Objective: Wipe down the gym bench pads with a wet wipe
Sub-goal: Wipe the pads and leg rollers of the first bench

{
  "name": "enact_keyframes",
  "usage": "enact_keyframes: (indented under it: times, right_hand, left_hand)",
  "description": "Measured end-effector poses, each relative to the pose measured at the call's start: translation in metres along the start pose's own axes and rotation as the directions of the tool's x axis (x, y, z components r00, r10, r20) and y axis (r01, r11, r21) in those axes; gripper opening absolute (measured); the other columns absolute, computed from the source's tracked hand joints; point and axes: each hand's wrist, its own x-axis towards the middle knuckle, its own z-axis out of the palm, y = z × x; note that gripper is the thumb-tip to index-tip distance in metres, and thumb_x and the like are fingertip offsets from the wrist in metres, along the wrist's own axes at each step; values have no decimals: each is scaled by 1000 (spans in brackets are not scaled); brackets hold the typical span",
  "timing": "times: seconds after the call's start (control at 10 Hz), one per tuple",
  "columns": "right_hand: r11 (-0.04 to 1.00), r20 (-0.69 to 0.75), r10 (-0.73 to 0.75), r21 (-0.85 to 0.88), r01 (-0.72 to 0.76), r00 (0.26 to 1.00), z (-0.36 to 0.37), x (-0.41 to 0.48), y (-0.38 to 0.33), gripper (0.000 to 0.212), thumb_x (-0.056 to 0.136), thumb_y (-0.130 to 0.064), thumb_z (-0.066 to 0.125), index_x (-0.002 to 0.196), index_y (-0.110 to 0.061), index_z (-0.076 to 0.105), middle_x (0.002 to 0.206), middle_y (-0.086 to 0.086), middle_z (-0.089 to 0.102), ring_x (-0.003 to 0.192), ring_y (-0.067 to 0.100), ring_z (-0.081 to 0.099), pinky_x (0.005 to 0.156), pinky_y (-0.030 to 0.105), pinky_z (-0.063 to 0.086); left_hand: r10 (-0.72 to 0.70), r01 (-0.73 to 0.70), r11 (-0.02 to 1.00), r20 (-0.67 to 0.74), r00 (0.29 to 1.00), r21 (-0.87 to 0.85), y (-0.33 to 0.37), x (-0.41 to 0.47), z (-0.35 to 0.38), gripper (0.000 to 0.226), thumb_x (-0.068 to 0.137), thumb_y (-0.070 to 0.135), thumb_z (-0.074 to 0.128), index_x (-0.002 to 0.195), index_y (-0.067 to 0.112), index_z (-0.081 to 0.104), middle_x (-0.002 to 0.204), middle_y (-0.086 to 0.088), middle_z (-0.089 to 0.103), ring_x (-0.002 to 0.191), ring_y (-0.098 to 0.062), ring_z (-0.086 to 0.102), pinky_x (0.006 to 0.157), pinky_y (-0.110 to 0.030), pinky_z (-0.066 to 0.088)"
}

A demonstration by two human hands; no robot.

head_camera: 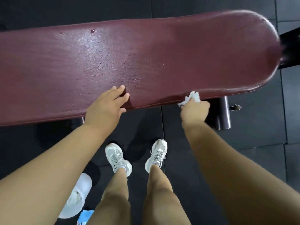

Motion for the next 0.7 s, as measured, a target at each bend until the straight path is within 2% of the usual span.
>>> enact_keyframes:
  times: [0.1,0.2,0.3,0.4,0.5,0.6,0.7]
  right_hand:
    - [1000,36,22,6,-22,999,31,-31,13,25,98,-16,48,112,4,49,120,15,61,100,29,62,83,35,48]
    - [984,215,-34,-163,71,976,54,-57,32,36,97,-28,47,106,6,56,104,20,65,92,32,64,86,39,54]
    - [999,255,-36,-5,39,966,44,-56,33,27,98,-20,52,99,5,65,86,6,68,70,14,64,60,15,53]
    - [996,62,-64,62,60,996,19,-30,16,18,96,-11,53,98,1,66,74,-1,65,60,9,64,51,17,49]
    - [999,-52,3,37,-1,999,10,-11,6,31,94,-9,49,121,7,52,113,25,61,106,37,62,84,41,55]
    - [997,-34,-26,-70,23,999,35,-25,20,38,95,-12,44,129,4,47,128,25,54,114,38,56,70,31,48]
    - [704,182,-269,-633,322,946,85,-81,59,54,96,-19,39,148,-13,28,152,8,33,140,26,28,80,30,33]
  left_hand:
    - [-53,54,998,30,998,-34,1,3,0,44,83,6,69,125,11,61,141,-4,49,131,-31,43,93,-45,46]
    - [-49,52,997,43,998,-65,1,2,0,47,89,6,62,134,16,52,149,2,37,139,-23,31,100,-41,40]
    - [14,-7,997,95,995,-74,-10,0,-4,54,91,5,59,140,17,43,154,5,27,143,-19,22,108,-35,30]
    - [37,-28,997,123,992,-75,-33,-12,-15,64,87,7,64,144,14,36,154,0,25,144,-22,17,114,-31,14]
    - [-2,2,1000,92,996,4,-64,-36,-21,61,78,1,73,134,2,49,146,-14,39,136,-37,31,110,-47,28]
    - [-58,56,998,62,996,24,-85,-53,-23,57,78,-1,72,131,3,53,145,-16,41,135,-40,33,106,-53,34]
    - [-7,7,1000,-18,1000,-30,-99,-63,-20,56,78,-11,67,130,4,54,145,-12,41,134,-36,36,103,-46,35]
